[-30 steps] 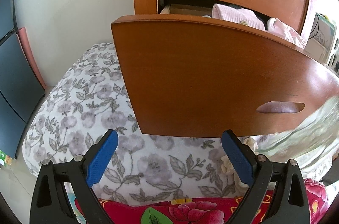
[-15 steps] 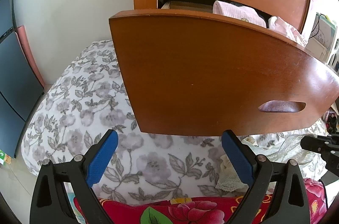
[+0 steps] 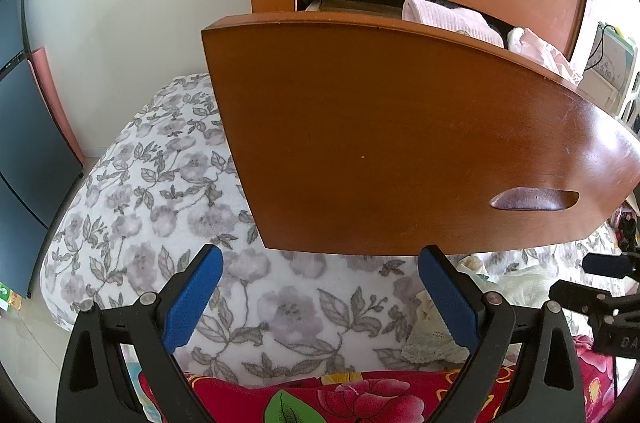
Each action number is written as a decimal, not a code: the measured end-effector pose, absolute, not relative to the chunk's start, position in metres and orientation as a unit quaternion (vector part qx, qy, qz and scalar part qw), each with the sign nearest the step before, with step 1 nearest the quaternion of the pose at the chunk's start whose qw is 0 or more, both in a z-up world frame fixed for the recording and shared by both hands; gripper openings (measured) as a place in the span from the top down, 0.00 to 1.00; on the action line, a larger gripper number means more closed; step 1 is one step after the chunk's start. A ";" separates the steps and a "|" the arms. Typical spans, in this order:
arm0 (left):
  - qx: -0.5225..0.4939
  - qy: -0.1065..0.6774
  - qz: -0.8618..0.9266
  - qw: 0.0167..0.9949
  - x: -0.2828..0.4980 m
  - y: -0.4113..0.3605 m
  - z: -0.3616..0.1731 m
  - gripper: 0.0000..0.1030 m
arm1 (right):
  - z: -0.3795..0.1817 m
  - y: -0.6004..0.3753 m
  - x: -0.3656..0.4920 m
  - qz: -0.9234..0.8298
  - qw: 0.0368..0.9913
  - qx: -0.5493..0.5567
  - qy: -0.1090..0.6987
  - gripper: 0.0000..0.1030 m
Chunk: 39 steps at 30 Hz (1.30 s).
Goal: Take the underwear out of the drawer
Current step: 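Lower the green lace cloth onto the bedspread and open the right gripper, then reach the right gripper into the drawer toward the pink garment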
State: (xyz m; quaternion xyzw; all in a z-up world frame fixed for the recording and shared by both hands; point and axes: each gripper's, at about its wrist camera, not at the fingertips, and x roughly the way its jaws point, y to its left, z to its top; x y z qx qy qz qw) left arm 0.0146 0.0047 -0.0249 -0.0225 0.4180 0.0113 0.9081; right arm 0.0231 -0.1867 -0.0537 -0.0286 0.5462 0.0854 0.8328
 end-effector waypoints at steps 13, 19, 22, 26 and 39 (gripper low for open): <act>-0.023 0.418 0.011 0.908 0.015 0.005 -0.025 0.05 | -0.054 -0.191 0.024 0.081 0.833 -0.029 0.546 0.00; -0.023 0.418 0.011 0.908 0.015 0.004 -0.025 0.05 | -0.053 -0.194 0.024 0.076 0.840 -0.020 0.537 0.00; -0.023 0.419 0.011 0.908 0.014 0.005 -0.025 0.05 | -0.049 -0.195 0.023 0.076 0.847 -0.015 0.526 0.00; -0.023 0.419 0.011 0.908 0.014 0.005 -0.025 0.05 | -0.033 -0.195 0.020 0.073 0.863 -0.021 0.500 0.00; -0.024 0.419 0.011 0.908 0.014 0.004 -0.026 0.05 | 0.046 -0.202 0.010 0.117 0.907 0.006 0.405 0.00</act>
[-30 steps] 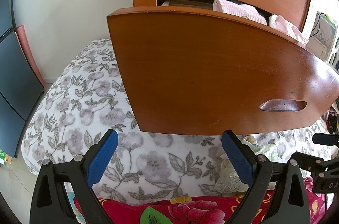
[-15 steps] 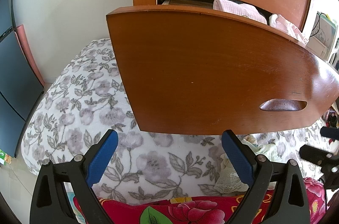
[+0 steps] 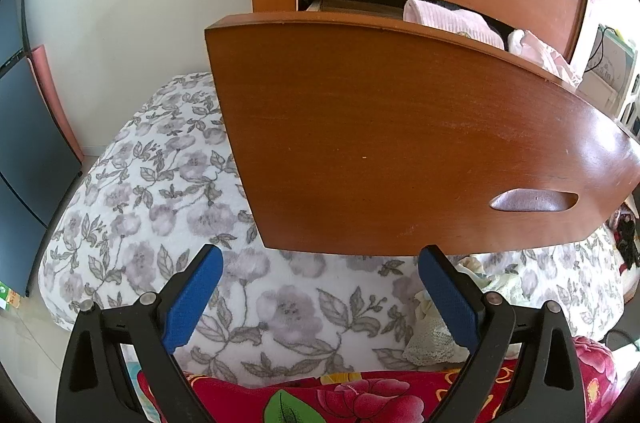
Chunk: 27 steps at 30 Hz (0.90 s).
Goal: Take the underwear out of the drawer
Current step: 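Reach the right gripper into the drawer toward the pink garment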
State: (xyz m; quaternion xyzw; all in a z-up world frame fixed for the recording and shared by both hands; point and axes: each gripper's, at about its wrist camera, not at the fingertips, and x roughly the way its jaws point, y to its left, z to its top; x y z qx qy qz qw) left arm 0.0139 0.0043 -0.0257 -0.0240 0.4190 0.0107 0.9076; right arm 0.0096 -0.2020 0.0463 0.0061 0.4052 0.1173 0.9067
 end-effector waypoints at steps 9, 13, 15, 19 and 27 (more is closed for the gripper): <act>-0.028 0.420 0.010 0.907 0.015 0.004 -0.026 0.05 | 0.077 -0.212 0.019 0.109 0.922 0.022 0.370 0.00; -0.028 0.420 0.010 0.907 0.016 0.003 -0.026 0.05 | 0.088 -0.218 0.034 0.091 0.925 0.004 0.370 0.00; -0.027 0.420 0.009 0.907 0.016 0.003 -0.026 0.05 | 0.090 -0.219 0.042 0.086 0.925 0.000 0.371 0.00; -0.031 0.421 0.008 0.906 0.017 0.004 -0.026 0.05 | 0.086 -0.213 0.061 0.093 0.918 -0.005 0.385 0.00; -0.033 0.425 0.004 0.904 0.019 0.005 -0.028 0.05 | 0.065 -0.182 0.094 0.124 0.898 -0.032 0.422 0.10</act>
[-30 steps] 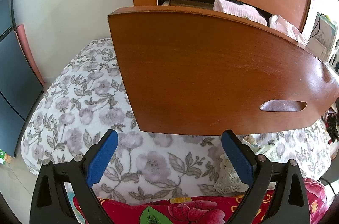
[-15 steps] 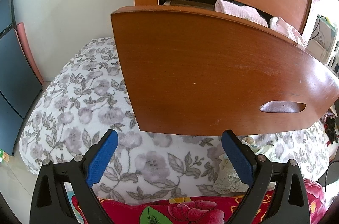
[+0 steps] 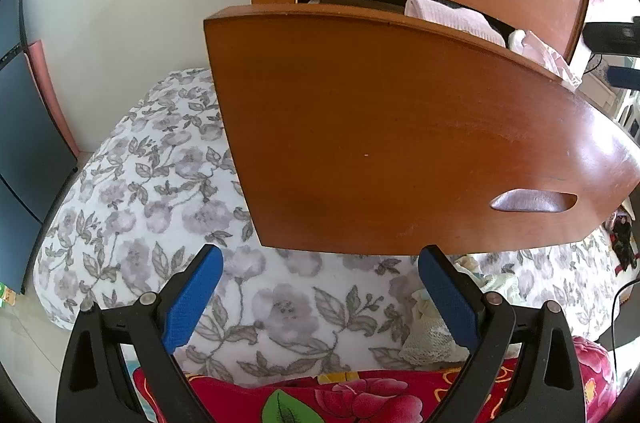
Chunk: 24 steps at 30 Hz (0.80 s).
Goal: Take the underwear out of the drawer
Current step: 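Reach the right gripper into the drawer toward the pink garment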
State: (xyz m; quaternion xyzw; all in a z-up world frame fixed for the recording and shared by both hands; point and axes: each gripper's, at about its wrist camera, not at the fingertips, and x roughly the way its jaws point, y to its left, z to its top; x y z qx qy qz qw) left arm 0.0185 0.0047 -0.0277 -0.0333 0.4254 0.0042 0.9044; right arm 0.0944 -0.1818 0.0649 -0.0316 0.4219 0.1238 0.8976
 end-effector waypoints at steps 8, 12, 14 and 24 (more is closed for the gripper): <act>-0.038 0.429 0.001 0.902 0.019 0.007 -0.029 0.05 | 0.050 -0.166 0.120 0.137 0.881 -0.037 0.452 0.19; -0.040 0.430 0.000 0.902 0.019 0.007 -0.030 0.05 | 0.047 -0.163 0.126 0.138 0.878 -0.041 0.457 0.20; -0.040 0.430 0.000 0.902 0.019 0.008 -0.030 0.05 | 0.045 -0.159 0.132 0.140 0.876 -0.043 0.460 0.26; -0.041 0.435 -0.002 0.900 0.021 0.008 -0.031 0.05 | 0.022 -0.156 0.135 0.142 0.862 -0.034 0.485 0.56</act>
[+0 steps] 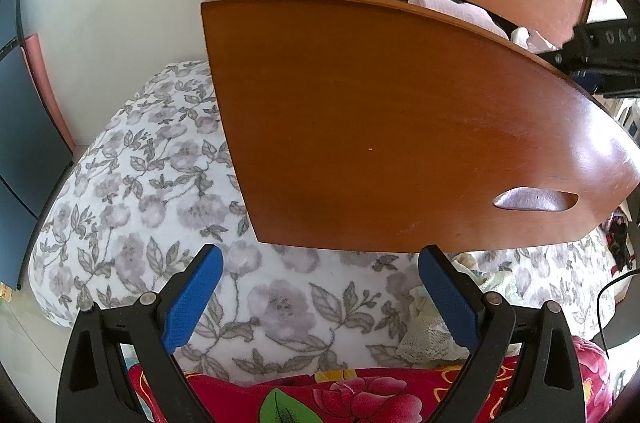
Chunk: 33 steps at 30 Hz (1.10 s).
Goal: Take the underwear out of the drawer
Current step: 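Reach the right gripper into the drawer toward the pink garment, then close the right gripper on the edge of the pink garment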
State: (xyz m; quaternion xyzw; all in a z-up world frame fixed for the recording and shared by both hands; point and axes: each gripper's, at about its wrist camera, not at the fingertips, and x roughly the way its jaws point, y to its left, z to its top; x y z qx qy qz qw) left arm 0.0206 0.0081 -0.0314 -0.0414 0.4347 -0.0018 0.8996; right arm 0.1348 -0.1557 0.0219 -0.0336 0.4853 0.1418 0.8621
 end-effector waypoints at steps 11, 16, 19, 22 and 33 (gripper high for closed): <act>-0.041 0.440 -0.003 0.897 0.022 0.007 -0.034 0.05 | 0.019 -0.160 0.129 0.149 0.867 -0.002 0.475 0.88; -0.041 0.441 -0.003 0.896 0.022 0.007 -0.034 0.05 | 0.021 -0.164 0.124 0.165 0.867 0.017 0.469 0.89; -0.041 0.441 -0.003 0.896 0.023 0.008 -0.034 0.05 | 0.025 -0.170 0.122 0.166 0.869 0.030 0.465 0.89; -0.041 0.441 -0.003 0.896 0.022 0.007 -0.034 0.05 | 0.030 -0.174 0.120 0.173 0.870 0.044 0.459 0.90; -0.041 0.442 -0.003 0.896 0.023 0.008 -0.034 0.05 | 0.049 -0.207 0.110 0.202 0.870 0.108 0.436 0.92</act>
